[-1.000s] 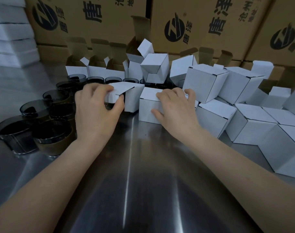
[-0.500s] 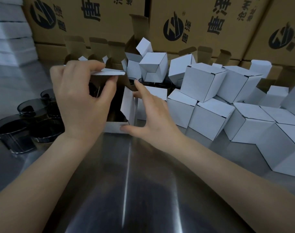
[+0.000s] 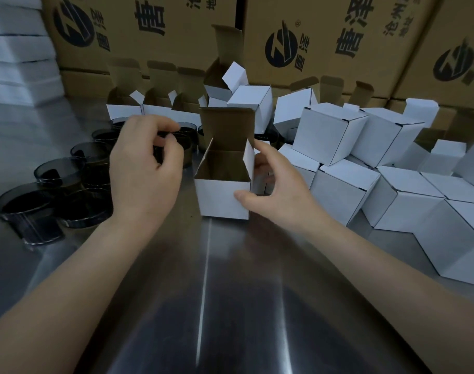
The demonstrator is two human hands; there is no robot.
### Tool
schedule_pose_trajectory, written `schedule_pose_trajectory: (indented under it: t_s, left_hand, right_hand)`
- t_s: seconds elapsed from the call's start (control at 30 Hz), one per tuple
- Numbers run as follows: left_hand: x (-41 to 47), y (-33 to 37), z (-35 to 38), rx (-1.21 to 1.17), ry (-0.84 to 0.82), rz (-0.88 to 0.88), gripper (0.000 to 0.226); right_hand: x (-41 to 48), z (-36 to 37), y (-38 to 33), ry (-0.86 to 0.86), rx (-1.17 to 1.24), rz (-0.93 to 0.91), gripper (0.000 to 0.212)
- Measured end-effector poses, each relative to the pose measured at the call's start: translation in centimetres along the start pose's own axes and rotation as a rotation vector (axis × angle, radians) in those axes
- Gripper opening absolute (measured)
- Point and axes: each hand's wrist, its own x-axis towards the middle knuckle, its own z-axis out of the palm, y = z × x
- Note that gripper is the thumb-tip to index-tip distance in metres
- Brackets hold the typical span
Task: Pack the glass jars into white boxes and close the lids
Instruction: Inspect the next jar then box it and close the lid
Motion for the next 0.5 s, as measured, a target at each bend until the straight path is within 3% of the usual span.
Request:
schedule_pose_trajectory:
  t_s: [0.27,0.4,0.5]
  left_hand:
    - [-0.4,-0.2,0.2,0.185,-0.303,-0.115,0.017]
    - [-0.1,-0.2,-0.1,0.531,-0.533,-0.124,0.027]
    - [0.5,-0.3,-0.9,0.79,-0.547,-0.175,0.035]
  right_hand:
    - [1.0,1.1,1.1,0.055,-0.002,0.072,0.078]
    - [0.9,1.4,1.2,0.101,-0.038,0.044,0.074]
    - [0.5,1.3,1.0,0.181,-0.115,0.033,0.067]
